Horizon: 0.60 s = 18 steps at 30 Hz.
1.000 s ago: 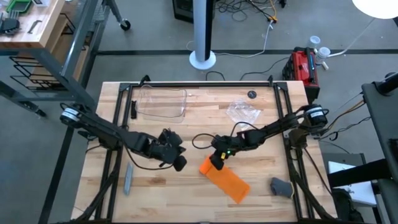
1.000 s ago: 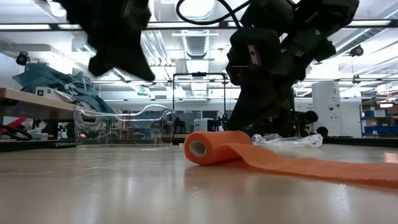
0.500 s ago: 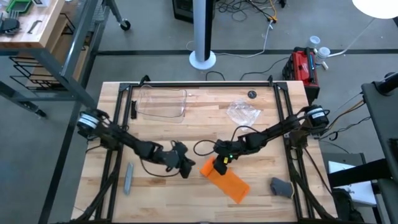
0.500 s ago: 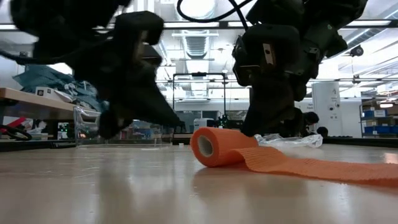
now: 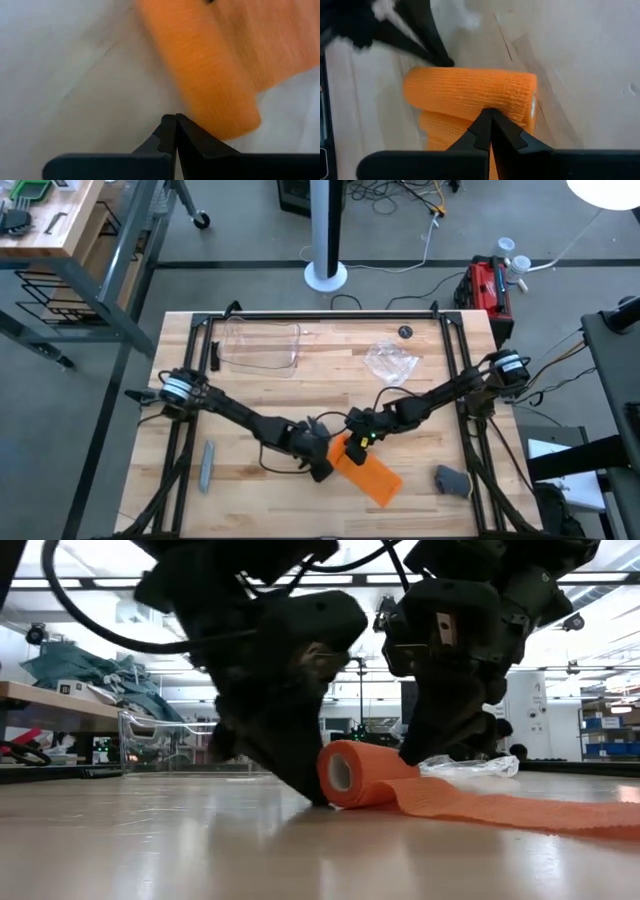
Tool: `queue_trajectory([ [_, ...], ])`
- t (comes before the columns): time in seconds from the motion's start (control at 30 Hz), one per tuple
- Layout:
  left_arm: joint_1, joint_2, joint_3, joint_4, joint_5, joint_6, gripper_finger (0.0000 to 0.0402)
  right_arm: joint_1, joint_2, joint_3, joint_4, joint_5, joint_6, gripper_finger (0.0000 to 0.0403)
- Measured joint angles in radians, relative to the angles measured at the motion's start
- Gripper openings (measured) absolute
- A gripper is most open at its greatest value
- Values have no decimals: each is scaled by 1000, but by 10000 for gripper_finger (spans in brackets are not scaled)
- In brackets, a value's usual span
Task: Roll bandage
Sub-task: Roll the orange bandage
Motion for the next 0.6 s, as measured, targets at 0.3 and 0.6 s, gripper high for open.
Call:
queue_trajectory([
  [0.3,16,42,124,7,-13,135,0,33,5,-4,-45,63,19,2],
  [0.6,20,45,128,48,-11,168,0,58,5,-4,-34,72,41,2],
])
